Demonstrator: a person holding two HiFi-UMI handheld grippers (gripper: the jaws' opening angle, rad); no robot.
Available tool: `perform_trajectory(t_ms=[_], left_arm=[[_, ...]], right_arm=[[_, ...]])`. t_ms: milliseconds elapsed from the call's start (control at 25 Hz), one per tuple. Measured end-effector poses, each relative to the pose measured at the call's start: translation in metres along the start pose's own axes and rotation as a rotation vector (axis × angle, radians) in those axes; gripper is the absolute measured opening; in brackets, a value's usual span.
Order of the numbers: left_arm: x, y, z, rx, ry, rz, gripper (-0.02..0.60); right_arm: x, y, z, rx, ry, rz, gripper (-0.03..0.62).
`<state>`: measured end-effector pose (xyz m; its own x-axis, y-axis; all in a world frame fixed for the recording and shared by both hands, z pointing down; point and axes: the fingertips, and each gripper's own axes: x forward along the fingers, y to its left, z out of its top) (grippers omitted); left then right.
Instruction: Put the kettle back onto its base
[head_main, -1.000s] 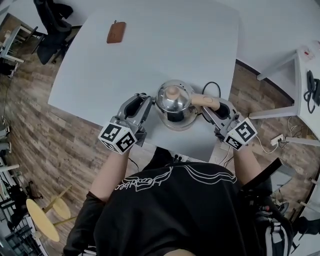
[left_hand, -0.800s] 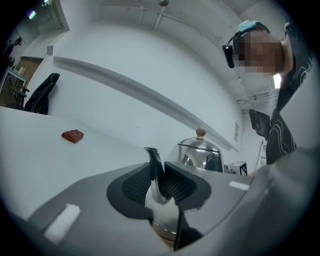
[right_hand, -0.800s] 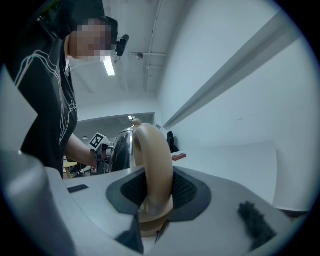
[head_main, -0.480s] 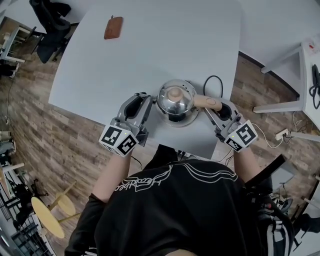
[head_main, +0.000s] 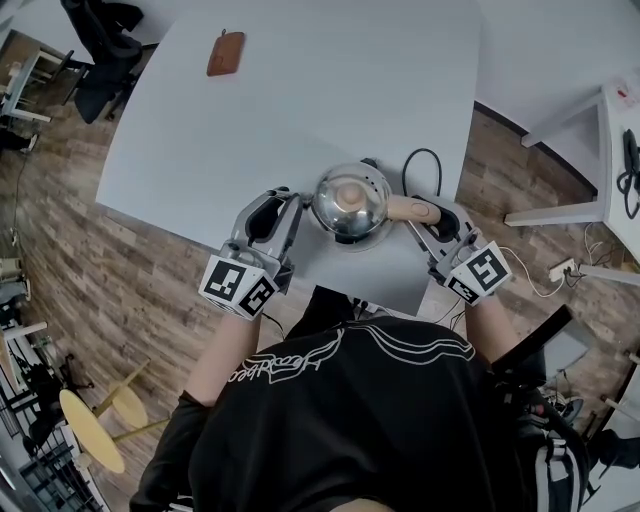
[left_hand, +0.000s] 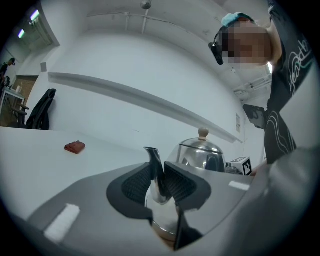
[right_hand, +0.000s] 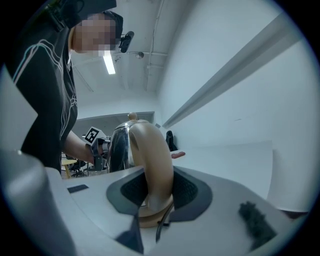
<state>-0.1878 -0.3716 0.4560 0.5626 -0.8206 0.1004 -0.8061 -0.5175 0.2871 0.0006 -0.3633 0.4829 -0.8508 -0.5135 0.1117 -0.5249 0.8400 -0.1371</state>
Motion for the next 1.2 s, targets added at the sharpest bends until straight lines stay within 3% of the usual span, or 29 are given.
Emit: perform_trajectory(t_ms=[520, 680, 920, 1200], left_arm=[[0.002, -0.001, -0.014, -0.017, 0.004, 0.006, 0.091], [0.002, -0.001, -0.014, -0.072, 0.004, -0.006, 0.089], [-0.001, 0.008, -0.016, -0.168, -0.001, 0.017, 0.166], [-0.013, 0.001, -0.021, -0.195, -0.009, 0.065, 0.175]], right_arm=[[0.002, -0.011, -0.012, 0.022, 0.044, -0.017, 0.103], [0.002, -0.012, -0.014, 0.064, 0.056, -0.024, 0.105], [0.001, -0.021, -0.021, 0.114, 0.085, -0.084, 0.184], [-0.001, -0.027, -0.028, 0.231, 0.126, -0.079, 0.216]])
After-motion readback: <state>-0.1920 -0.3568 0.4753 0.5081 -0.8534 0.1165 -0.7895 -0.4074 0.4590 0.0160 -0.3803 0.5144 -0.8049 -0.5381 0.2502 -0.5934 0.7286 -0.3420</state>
